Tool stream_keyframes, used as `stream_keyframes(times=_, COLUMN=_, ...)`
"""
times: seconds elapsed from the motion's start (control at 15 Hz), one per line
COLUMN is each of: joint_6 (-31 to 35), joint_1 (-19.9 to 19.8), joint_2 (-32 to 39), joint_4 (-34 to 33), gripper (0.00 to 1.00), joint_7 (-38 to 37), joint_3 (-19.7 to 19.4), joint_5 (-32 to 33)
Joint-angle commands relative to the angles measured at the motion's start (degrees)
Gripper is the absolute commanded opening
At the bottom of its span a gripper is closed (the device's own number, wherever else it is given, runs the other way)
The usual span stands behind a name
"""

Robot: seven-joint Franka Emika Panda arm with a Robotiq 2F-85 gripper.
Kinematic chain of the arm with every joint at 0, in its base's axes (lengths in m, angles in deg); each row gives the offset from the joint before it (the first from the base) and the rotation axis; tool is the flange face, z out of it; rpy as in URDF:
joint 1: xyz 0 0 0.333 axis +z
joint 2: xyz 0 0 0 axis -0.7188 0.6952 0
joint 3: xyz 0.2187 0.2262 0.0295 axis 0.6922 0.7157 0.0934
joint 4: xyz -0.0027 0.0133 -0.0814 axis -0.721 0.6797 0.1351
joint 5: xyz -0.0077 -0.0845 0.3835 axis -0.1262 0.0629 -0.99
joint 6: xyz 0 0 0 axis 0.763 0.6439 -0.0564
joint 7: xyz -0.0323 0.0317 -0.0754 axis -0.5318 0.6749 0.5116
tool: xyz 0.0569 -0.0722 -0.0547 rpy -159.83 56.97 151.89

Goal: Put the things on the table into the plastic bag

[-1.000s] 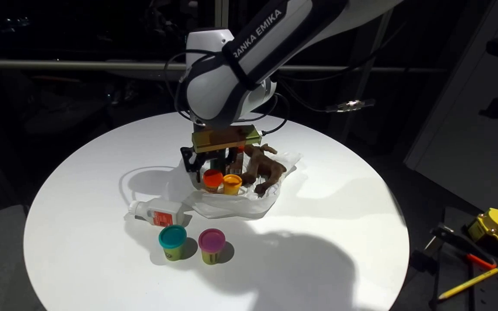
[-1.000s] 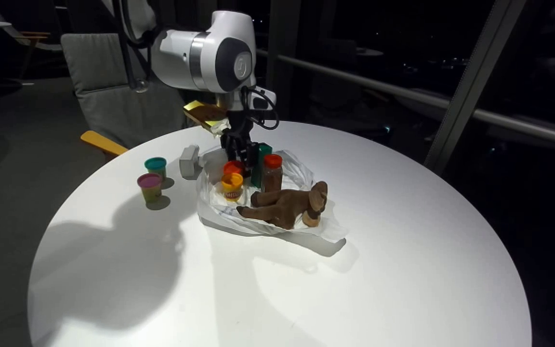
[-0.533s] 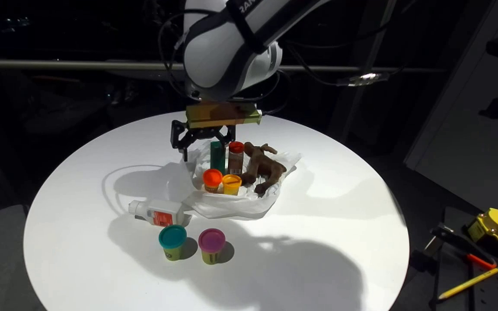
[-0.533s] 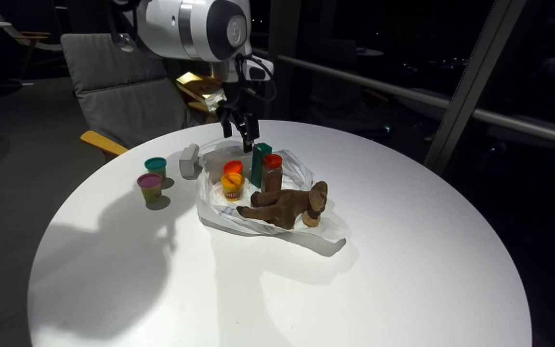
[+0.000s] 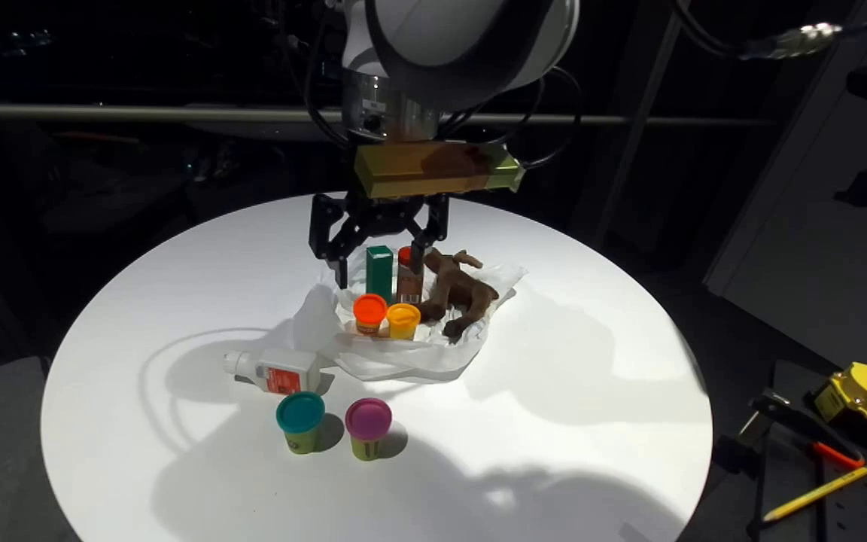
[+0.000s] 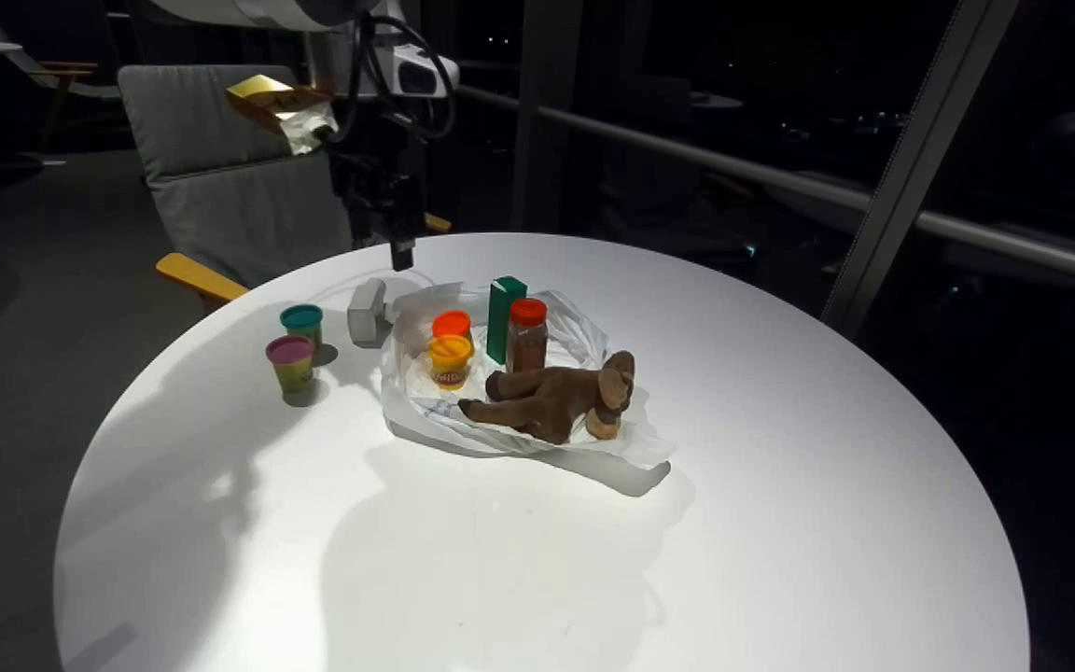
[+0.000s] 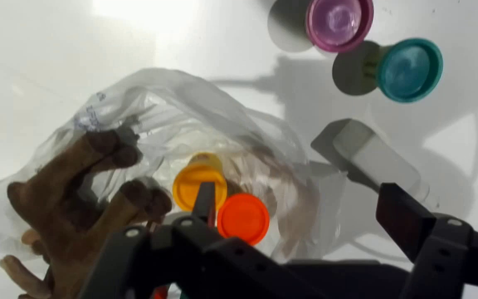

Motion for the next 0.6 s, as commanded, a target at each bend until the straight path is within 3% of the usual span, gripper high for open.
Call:
stream_keyframes(times=0.0, joint_6=1.06, joint_1=0.25, joint_2=-5.04, joint_4=9.08, gripper=1.00, joint_7=2.29, joint_3=2.73, joint_5=-0.64)
stream_keyframes(times=0.53, joint_6=5.11, joint_1=5.26, joint_2=0.86, joint_4=10.57, gripper=1.00, joint_7=1.94, joint_3=4.33, joint_5=3.26)
